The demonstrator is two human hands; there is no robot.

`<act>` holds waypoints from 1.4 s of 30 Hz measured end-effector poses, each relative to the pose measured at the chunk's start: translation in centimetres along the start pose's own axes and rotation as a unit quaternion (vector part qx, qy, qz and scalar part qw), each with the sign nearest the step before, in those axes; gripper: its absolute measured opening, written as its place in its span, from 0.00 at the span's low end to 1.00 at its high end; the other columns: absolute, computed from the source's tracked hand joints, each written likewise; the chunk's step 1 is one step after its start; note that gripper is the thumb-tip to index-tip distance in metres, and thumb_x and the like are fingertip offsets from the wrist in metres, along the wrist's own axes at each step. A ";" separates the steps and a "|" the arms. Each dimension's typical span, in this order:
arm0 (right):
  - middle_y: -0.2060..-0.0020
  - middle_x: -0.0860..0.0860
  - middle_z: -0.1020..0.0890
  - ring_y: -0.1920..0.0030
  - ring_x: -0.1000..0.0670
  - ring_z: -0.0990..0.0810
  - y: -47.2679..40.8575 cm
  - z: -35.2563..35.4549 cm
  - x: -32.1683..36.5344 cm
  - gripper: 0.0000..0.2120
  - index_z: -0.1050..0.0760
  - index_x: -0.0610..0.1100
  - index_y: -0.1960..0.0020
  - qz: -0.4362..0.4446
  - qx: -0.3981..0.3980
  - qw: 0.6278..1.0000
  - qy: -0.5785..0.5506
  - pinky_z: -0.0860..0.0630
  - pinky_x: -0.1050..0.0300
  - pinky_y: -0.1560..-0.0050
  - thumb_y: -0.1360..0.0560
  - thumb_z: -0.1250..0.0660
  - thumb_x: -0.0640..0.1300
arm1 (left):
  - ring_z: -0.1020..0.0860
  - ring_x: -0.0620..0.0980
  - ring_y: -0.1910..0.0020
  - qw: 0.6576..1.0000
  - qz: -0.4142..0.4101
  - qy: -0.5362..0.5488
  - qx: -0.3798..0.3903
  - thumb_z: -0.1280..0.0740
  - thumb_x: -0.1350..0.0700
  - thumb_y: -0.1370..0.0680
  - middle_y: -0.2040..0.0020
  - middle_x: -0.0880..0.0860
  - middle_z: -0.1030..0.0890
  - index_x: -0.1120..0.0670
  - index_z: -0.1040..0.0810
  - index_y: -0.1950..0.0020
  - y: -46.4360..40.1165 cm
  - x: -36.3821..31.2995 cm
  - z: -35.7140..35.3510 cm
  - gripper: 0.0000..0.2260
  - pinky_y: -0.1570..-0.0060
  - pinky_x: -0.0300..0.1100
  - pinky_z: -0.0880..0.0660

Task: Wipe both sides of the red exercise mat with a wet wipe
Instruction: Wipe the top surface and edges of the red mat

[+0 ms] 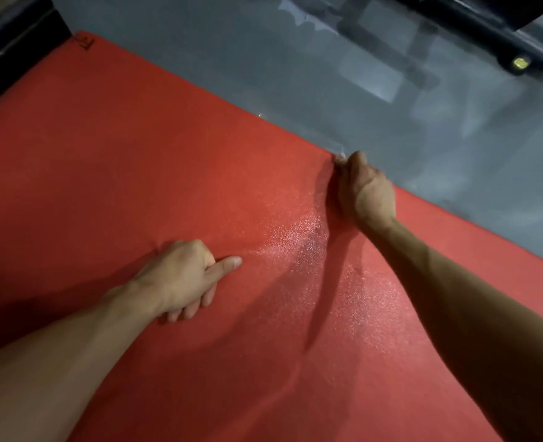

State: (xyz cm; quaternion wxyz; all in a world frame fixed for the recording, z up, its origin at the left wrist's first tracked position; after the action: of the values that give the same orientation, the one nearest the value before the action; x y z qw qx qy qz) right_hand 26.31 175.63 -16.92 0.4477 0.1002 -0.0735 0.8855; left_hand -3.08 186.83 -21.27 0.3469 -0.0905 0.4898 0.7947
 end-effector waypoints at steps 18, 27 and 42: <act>0.65 0.50 0.23 0.67 0.45 0.27 7.5 -1.8 11.0 0.14 0.29 0.44 0.52 0.294 0.088 0.950 -0.059 0.29 0.51 0.63 0.14 0.44 0.52 | 0.25 0.51 0.81 0.999 -0.012 0.018 0.047 0.44 0.35 0.17 0.76 0.54 0.20 0.57 0.21 0.67 -0.4 0.1 -0.1 0.32 0.77 0.39 0.26; 0.62 0.32 0.19 0.60 0.30 0.19 1.0 1.9 -3.9 0.11 0.31 0.43 0.49 -0.120 0.000 0.993 0.018 0.26 0.42 0.63 0.17 0.41 0.51 | 0.25 0.51 0.82 0.997 -0.025 0.040 0.065 0.43 0.36 0.17 0.76 0.54 0.20 0.58 0.20 0.68 -0.3 -0.3 0.3 0.32 0.78 0.37 0.28; 0.58 0.31 0.19 0.57 0.29 0.19 -1.1 0.7 3.4 0.19 0.28 0.42 0.47 -0.005 0.033 0.998 0.044 0.25 0.42 0.60 0.21 0.45 0.58 | 0.24 0.48 0.81 0.996 -0.061 0.038 0.046 0.43 0.38 0.16 0.76 0.52 0.19 0.57 0.20 0.67 -0.8 0.0 0.3 0.31 0.77 0.33 0.29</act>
State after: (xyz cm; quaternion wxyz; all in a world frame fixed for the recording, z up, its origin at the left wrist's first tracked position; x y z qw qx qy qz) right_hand 25.33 178.81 -15.39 0.4512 0.0767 -0.0237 0.8888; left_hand -2.54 187.32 -21.65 0.3794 -0.1343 0.5322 0.7449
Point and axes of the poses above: each hand's wrist, its own y-axis away from the middle knuckle, its own z-axis out of the back of the hand, x = y × z, the point moved 10 cm from there along -y, towards the middle knuckle
